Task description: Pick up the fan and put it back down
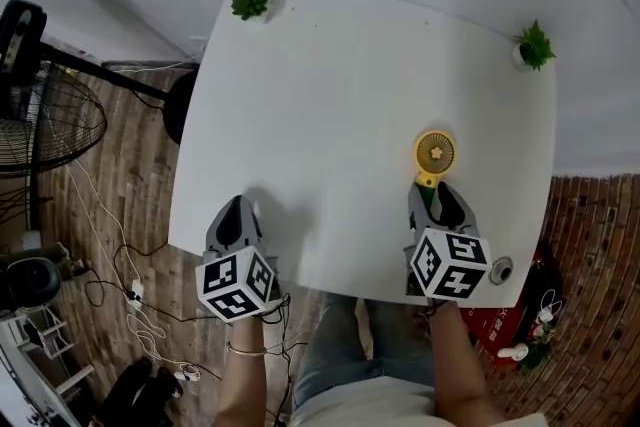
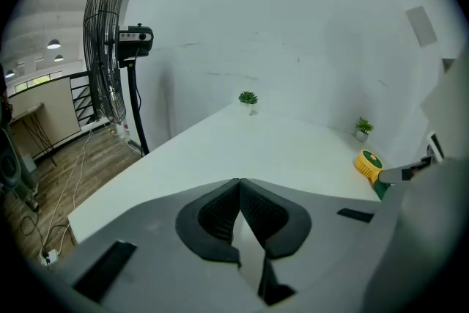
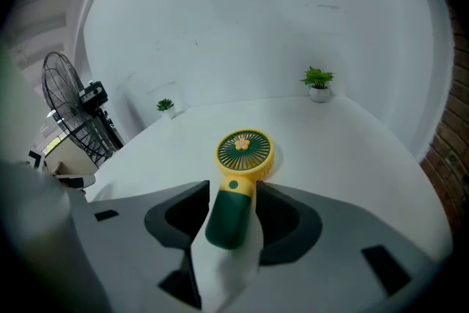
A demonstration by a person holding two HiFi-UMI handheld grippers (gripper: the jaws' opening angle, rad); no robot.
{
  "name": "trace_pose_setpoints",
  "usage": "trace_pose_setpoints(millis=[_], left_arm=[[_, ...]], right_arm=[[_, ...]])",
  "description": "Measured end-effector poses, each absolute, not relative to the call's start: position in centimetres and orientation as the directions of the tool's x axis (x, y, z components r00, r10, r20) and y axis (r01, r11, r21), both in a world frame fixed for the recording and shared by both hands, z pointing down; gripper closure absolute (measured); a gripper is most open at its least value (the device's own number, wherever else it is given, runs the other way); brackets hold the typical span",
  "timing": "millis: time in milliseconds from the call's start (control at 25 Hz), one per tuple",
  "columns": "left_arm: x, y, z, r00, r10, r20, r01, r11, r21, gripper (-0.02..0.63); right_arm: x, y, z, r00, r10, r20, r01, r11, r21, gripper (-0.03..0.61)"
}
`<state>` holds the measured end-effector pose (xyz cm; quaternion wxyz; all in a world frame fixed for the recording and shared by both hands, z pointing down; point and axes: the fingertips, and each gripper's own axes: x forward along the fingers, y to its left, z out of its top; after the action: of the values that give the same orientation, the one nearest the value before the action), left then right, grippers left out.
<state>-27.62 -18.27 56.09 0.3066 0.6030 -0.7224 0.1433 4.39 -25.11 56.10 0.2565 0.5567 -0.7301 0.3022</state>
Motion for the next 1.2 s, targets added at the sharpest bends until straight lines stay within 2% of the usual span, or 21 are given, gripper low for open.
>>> trace_pose_setpoints(millis=[1200], left_arm=[[-26.3, -20.3, 56.5, -0.026, -0.783, 0.621, -0.968, 0.174, 0.179, 0.601]], right_arm=[[3.9, -26.2, 58.4, -0.164, -0.604, 0.780, -0.982, 0.172, -0.073, 0.376]])
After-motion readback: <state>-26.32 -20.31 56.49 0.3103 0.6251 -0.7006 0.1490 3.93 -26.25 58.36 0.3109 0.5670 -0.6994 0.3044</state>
